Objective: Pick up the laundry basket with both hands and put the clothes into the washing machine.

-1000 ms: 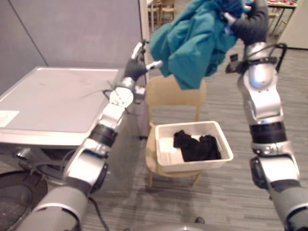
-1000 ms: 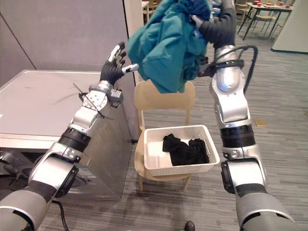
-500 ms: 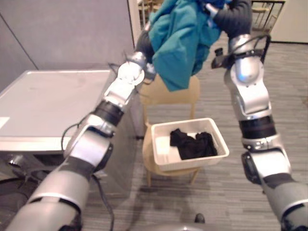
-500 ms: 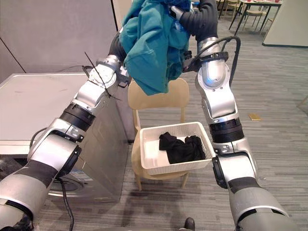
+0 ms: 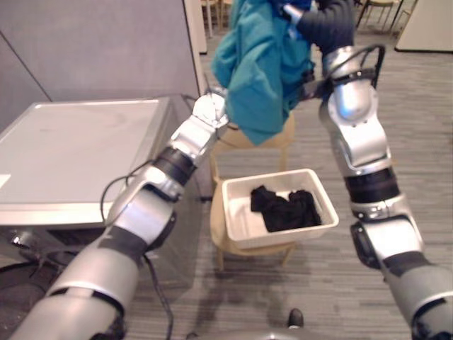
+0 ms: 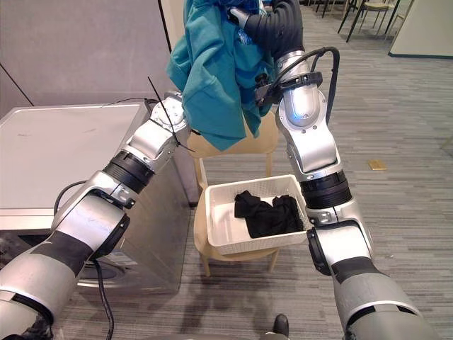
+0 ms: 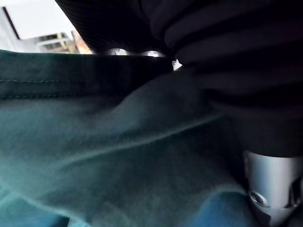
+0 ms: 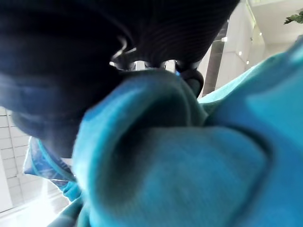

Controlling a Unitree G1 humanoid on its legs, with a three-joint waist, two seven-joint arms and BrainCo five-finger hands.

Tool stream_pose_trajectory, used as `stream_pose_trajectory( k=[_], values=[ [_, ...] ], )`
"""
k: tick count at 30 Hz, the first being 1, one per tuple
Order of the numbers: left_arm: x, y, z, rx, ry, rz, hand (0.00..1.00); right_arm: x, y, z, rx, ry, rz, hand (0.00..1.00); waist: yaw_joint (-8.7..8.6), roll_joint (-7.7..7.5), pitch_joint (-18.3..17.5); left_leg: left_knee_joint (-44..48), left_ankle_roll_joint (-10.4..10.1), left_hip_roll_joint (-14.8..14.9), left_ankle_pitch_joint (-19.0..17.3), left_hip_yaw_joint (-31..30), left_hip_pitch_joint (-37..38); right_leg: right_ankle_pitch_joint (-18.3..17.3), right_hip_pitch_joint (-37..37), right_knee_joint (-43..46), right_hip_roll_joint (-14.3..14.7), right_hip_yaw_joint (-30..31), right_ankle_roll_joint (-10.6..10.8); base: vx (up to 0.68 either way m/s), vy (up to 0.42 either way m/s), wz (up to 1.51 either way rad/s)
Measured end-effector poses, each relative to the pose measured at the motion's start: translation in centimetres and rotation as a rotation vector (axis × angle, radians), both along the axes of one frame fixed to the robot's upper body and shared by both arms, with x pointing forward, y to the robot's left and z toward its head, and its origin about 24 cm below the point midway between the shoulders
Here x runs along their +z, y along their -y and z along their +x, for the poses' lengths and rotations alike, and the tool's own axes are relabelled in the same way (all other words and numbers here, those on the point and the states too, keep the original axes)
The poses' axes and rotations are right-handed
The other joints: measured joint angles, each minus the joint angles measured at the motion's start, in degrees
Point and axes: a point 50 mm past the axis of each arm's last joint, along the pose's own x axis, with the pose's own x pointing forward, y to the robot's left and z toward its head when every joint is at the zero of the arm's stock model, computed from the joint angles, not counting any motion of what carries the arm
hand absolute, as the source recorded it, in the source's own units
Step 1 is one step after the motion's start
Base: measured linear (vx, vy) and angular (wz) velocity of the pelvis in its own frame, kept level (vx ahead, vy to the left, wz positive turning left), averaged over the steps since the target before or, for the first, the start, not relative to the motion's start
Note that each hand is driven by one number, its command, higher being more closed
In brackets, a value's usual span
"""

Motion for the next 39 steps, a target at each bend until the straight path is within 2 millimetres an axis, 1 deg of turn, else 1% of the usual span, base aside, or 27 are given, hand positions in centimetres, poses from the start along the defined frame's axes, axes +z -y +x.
stream_pose_trajectory(
  k=[5, 6, 10, 16, 19, 21, 22, 25, 26, 29, 30, 31, 32, 33, 34, 35, 37, 39],
  values=[
    [0.5, 1.8, -1.3, -0.12, 0.031, 0.01, 0.0, 0.4, 0.0, -0.4, 0.007, 0.024, -0.003, 1.0, -0.01, 0.1, 0.1, 0.0, 0.0, 0.0, 0.0, 0.0, 0.0, 0.0, 0.0, 0.0, 0.0, 0.0, 0.0, 0.0, 0.0, 0.0],
    [0.6, 1.9, -1.4, -0.133, 0.032, 0.006, 1.0, 0.4, -0.1, -0.5, 0.009, 0.028, -0.003, 1.0, -0.02, 0.1, 0.1, 0.0, 0.0, 0.0, 0.0, 0.0, 0.0, 0.0, 0.0, 0.0, 0.0, 0.0, 0.0, 0.0, 0.0, 0.0],
    [1.1, 2.5, -2.1, -0.185, 0.054, -0.009, 1.0, 0.7, 0.0, -0.9, 0.016, 0.059, -0.005, 1.0, -0.07, 0.1, 0.1, 0.0, 0.0, 0.0, 0.0, 0.0, 0.0, 0.0, 0.0, 0.0, 0.0, 0.0, 0.0, 0.0, 0.0, 0.0],
    [1.2, 2.6, -2.2, -0.206, 0.054, -0.024, 1.0, 0.8, 0.0, -1.0, 0.018, 0.068, -0.006, 1.0, -0.15, 0.1, 0.1, 0.0, 0.0, 0.0, 0.0, 0.2, 0.2, 0.0, 0.0, 0.0, 0.0, 0.2, 0.0, 0.0, 0.0, 0.0],
    [0.9, 2.6, -2.2, -0.204, 0.047, -0.026, 1.0, 0.5, 0.0, -0.9, 0.019, 0.061, -0.008, 1.0, -0.15, 0.1, 0.1, 0.0, 0.0, 0.0, 0.0, 0.2, 0.2, 0.0, 0.0, 0.0, 0.0, 0.2, 0.0, 0.0, 0.0, 0.0],
    [0.4, 2.6, -2.2, -0.205, 0.035, -0.031, 1.0, 0.0, -0.1, -0.8, 0.02, 0.046, -0.015, 1.0, -0.16, 0.1, 0.1, 0.0, 0.0, 0.0, 0.0, 0.2, 0.2, 0.0, 0.0, 0.0, 0.0, 0.2, 0.0, 0.0, 0.0, 0.0],
    [0.2, 2.6, -2.2, -0.204, 0.029, -0.034, 1.0, -0.3, -0.1, -0.8, 0.023, 0.039, -0.013, 0.0, -0.16, 0.1, 0.1, 0.0, 0.0, 0.0, 0.0, 0.2, 0.2, 0.0, 0.0, 0.0, 0.0, 0.2, 0.0, 0.0, 0.0, 0.0],
    [-0.5, 2.4, -2.1, -0.184, 0.006, -0.054, 1.0, -1.1, -0.1, -1.1, 0.031, 0.026, 0.002, 0.0, -0.12, 0.1, 0.1, 0.0, 0.0, 0.0, 0.0, 0.2, 0.2, 0.0, 0.0, 0.0, 0.0, 0.2, 0.0, 0.0, 0.0, 0.0],
    [-0.5, 2.1, -2.0, -0.175, 0.004, -0.069, 1.0, -1.6, 0.4, -1.4, 0.029, 0.025, 0.026, 0.0, 0.0, 0.09, 0.1, -0.1, 0.0, 0.0, 0.0, 0.2, 0.2, 0.0, 0.0, 0.0, 0.0, 0.2, 0.0, 0.0, 0.0, 0.0],
    [0.3, 1.1, -1.7, -0.14, 0.014, -0.119, 1.0, -2.7, 2.8, -2.1, -0.017, 0.023, 0.116, 0.0, -0.02, 0.09, 0.1, -0.1, 0.0, -0.1, 0.0, 0.2, 0.2, 0.0, 0.0, 0.0, 0.0, 0.2, 0.0, 0.0, 0.0, 0.0],
    [0.7, 0.5, -1.5, -0.118, 0.02, -0.148, 1.0, -3.0, 4.1, -2.4, -0.045, 0.023, 0.154, 0.0, -0.02, 0.1, 0.1, -0.2, 0.0, -0.1, 0.0, 0.3, 0.3, 0.0, 0.0, 0.0, 0.0, 0.2, 0.0, 0.0, 0.0, 0.0],
    [0.9, 0.1, -1.4, -0.108, 0.023, -0.163, 1.0, -3.3, 4.8, -2.6, -0.066, 0.022, 0.172, 0.0, 0.01, 0.1, 0.1, -0.2, 0.0, -0.1, 0.0, 0.3, 0.3, 0.0, 0.0, 0.0, 0.0, 0.2, 0.0, 0.0, 0.0, -0.04],
    [1.3, -1.0, -1.4, -0.085, 0.038, -0.186, 1.0, -4.0, 6.3, -3.2, -0.108, 0.019, 0.203, 0.0, -0.03, 0.12, 0.1, -0.3, 0.0, -0.1, 0.0, 0.4, 0.5, 0.0, 0.0, 0.0, 0.0, 0.4, 0.0, 0.0, 0.0, -0.04],
    [1.5, -2.6, -1.3, -0.051, 0.055, -0.207, 1.0, -4.9, 7.8, -3.6, -0.158, 0.007, 0.232, 0.0, -0.24, 0.21, 0.1, -0.3, 0.0, -0.2, 0.0, 0.5, 0.5, 0.0, 0.0, 0.0, 0.0, 0.4, 0.0, 0.0, 0.0, -0.05],
    [1.4, -3.9, -1.3, -0.022, 0.062, -0.219, 1.0, -5.6, 9.0, -3.9, -0.201, -0.006, 0.254, 0.0, -0.58, 0.29, 0.0, -0.3, 0.0, -0.2, 0.0, 0.6, 0.6, 0.0, 0.0, 0.0, 0.0, 0.5, 0.0, 0.0, 0.0, -0.04],
    [1.3, -4.7, -1.3, -0.002, 0.065, -0.225, 1.0, -6.0, 9.7, -4.1, -0.23, -0.014, 0.27, 0.0, -0.76, 0.34, 0.0, -0.3, 0.0, -0.2, 0.0, 0.7, 0.7, 0.0, 0.0, 0.0, 0.0, 0.6, 0.0, 0.0, 0.0, -0.04],
    [0.3, -7.5, -1.2, 0.069, 0.053, -0.24, 1.0, -7.6, 12.3, -5.1, -0.328, -0.042, 0.31, 0.0, -1.29, 0.54, 0.0, -0.3, 0.0, -0.2, 0.0, 0.8, 0.7, 0.0, 0.0, 0.0, 0.0, 0.7, 0.1, 0.0, 0.0, 0.0],
    [-0.6, -9.1, -1.3, 0.107, 0.042, -0.256, 1.0, -8.5, 13.4, -5.7, -0.365, -0.061, 0.329, 0.0, -1.53, 0.65, 0.0, -0.3, 0.0, -0.2, 0.0, 0.8, 0.8, 0.0, 0.0, 0.0, 0.0, 0.7, 0.0, 0.0, 0.0, 0.0]
  ],
)
